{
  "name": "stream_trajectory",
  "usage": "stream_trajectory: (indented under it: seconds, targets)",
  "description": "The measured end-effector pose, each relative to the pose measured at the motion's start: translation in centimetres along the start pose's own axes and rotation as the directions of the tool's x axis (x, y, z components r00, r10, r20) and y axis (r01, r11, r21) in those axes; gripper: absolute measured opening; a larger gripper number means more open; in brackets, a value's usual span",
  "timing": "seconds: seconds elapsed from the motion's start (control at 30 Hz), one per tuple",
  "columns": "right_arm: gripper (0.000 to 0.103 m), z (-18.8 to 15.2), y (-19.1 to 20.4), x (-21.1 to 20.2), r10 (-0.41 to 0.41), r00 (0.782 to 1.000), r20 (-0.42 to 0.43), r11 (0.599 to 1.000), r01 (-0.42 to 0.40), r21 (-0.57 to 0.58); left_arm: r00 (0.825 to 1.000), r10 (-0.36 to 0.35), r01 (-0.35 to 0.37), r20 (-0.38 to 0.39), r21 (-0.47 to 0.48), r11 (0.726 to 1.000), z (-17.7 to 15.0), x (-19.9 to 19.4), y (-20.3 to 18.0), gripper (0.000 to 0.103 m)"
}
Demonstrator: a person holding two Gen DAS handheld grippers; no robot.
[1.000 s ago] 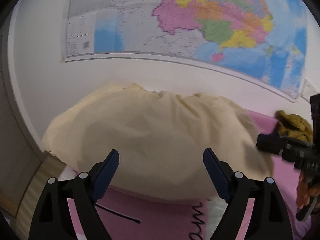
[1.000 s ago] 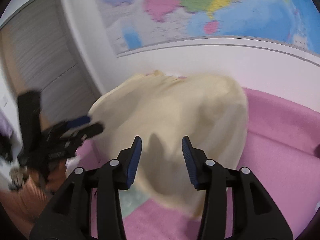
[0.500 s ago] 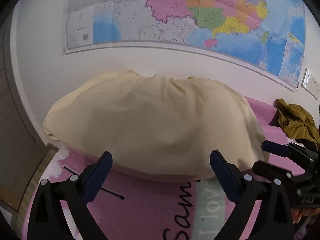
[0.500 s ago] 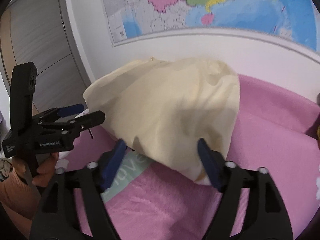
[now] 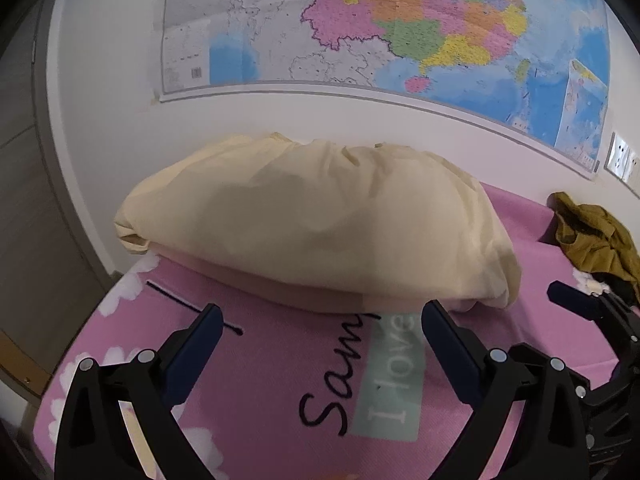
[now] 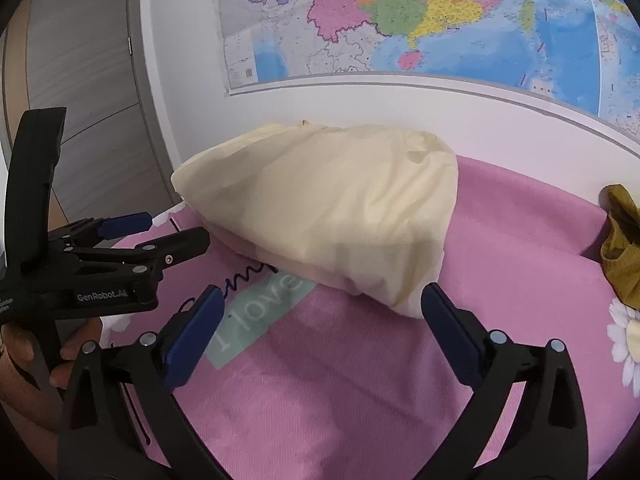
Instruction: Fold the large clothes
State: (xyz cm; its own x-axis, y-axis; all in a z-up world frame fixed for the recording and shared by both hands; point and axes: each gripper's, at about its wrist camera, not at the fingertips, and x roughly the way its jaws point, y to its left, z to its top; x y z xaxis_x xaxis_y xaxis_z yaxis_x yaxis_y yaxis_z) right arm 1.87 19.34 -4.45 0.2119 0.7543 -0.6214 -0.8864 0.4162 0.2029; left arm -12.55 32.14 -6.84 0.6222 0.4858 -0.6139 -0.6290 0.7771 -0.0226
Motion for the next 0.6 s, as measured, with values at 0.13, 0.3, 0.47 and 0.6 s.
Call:
stream_trajectory:
  seconds: [0.13, 0.3, 0.47, 0.6]
  targets:
    - [0.097, -0.3, 0.4, -0.7, -0.001, 1.000, 0.009, 1.000, 0.001, 0.000, 1.000, 0.019, -0.019, 0.018, 0.006, 1.000, -0.5, -1.0, -0.2, 0.096]
    - [0.097, -0.8, 0.8, -1.3, -0.002, 1.000, 0.017, 1.000, 0.002, -0.002, 0.999, 0.036, -0.036, 0.030, -0.002, 0.999, -0.9, -2.0, -0.1, 0.096]
    - [0.097, -1.1, 1.1, -1.9, 0.006, 1.000, 0.025, 1.000, -0.006, 0.009, 0.998, 0.058, -0.058, 0.034, -0.004, 0.998, -1.4, -2.8, 0.1, 0.096]
    - [0.097, -1.3, 1.3, -2.2, 0.011, 1.000, 0.025, 1.000, -0.011, 0.012, 0.997, 0.069, -0.069, 0.039, 0.005, 0.998, -1.8, -3.5, 0.0, 0.096]
